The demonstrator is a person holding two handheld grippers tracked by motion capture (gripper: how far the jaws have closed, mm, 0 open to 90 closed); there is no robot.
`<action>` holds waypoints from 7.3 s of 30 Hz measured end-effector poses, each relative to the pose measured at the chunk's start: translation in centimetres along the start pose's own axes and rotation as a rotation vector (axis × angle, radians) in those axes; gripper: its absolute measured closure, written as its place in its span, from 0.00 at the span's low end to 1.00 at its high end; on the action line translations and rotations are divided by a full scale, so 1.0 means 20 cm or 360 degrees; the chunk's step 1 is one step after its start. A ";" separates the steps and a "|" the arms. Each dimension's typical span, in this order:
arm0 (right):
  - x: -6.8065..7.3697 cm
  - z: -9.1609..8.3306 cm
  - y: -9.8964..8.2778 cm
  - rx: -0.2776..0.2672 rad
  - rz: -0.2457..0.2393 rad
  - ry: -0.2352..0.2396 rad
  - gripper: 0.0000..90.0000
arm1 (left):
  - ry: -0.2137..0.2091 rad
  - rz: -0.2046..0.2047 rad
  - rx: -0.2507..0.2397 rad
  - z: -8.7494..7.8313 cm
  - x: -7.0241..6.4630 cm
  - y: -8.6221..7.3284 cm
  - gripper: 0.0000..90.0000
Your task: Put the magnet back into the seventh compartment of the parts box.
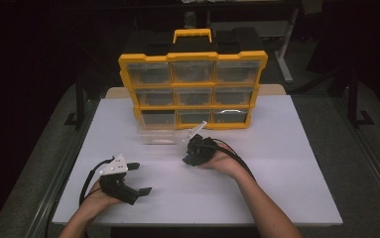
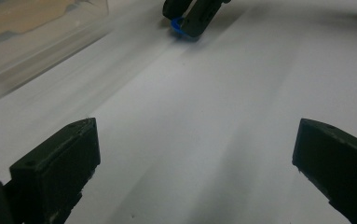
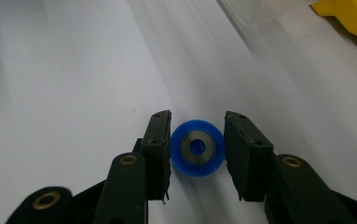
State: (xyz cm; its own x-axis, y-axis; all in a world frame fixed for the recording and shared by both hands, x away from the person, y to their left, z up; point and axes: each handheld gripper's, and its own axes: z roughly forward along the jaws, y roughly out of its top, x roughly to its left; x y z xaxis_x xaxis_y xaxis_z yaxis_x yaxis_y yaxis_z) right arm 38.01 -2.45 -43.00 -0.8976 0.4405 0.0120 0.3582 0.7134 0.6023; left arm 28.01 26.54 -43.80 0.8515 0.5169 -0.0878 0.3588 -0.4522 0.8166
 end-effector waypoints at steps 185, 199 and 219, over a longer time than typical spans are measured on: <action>-0.18 -0.21 0.49 -0.0171 0.0116 -0.0035 0.30 | 0.0012 0.0010 -0.0023 -0.02 0.00 0.00 0.07; -0.19 -0.28 0.31 -0.0231 0.0192 -0.0086 0.17 | 0.0022 0.0017 -0.0016 -0.02 0.01 0.00 0.07; -0.13 -0.33 0.05 -0.0340 0.0265 -0.0156 0.03 | 0.0017 0.0026 -0.0008 -0.02 0.01 0.00 0.06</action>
State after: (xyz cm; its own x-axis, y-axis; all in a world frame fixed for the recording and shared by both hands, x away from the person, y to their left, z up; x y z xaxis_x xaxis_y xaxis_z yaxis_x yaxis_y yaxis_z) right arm 39.03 -6.43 -37.09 -0.7981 0.6001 0.0540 0.4272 0.5005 0.7530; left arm 27.98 26.88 -43.71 0.8531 0.5173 -0.0687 0.3431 -0.4569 0.8207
